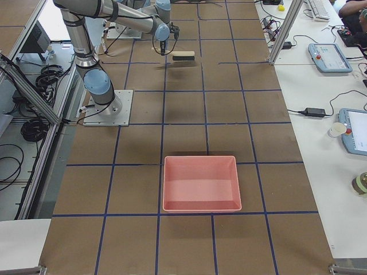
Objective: Sweep and dump trash in nearest bin
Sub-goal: 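Tilt the dustpan with the left gripper to dump food into the bag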
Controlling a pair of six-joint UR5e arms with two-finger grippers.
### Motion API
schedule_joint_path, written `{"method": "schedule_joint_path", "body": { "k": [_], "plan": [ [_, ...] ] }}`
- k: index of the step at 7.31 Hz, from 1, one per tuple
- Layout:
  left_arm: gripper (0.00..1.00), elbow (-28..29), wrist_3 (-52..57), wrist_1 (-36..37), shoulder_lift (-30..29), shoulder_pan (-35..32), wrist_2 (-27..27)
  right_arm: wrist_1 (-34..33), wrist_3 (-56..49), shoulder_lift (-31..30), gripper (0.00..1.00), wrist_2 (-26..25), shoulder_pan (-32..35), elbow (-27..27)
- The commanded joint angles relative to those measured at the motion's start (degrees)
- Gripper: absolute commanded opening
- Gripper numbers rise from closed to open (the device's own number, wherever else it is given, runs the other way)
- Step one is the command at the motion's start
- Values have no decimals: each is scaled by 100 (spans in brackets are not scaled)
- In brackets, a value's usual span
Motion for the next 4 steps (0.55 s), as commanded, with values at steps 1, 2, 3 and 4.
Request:
{"method": "schedule_joint_path", "body": {
  "k": [1, 2, 3, 4],
  "plan": [
    [0, 5, 29, 243, -37, -56, 100, 12, 0, 3, 18, 2, 7, 25],
    [0, 5, 29, 236, -37, -39, 92, 21, 0, 3, 19, 2, 7, 42],
    [0, 22, 29, 235, -37, -39, 127, 21, 0, 3, 19, 2, 7, 77],
    [0, 40, 3, 253, -28, -21, 266, 21, 0, 3, 19, 11, 7, 165]
  ]
}}
